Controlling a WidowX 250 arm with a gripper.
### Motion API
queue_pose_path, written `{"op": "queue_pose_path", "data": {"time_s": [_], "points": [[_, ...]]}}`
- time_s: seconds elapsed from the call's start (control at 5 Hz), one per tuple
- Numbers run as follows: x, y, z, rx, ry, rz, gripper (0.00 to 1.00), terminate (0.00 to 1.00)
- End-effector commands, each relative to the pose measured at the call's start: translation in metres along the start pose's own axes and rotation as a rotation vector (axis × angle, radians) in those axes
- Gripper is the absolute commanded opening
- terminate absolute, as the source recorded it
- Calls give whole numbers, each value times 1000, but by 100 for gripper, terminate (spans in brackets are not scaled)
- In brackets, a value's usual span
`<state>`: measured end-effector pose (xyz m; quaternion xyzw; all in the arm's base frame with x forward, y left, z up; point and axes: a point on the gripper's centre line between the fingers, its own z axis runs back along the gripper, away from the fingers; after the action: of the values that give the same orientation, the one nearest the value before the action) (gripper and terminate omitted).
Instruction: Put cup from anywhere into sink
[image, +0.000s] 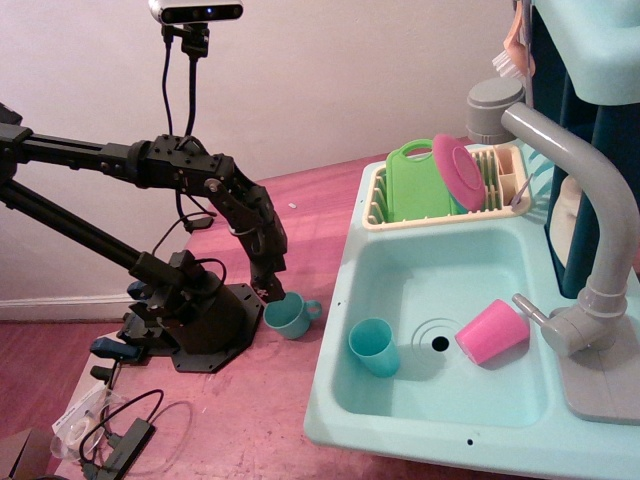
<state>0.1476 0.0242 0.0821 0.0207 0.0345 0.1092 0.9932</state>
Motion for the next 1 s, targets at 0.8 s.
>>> {"op": "queue_pose_path", "data": {"time_s": [0.8], "points": [[-4, -11, -41, -20, 79, -21, 100, 0]]}}
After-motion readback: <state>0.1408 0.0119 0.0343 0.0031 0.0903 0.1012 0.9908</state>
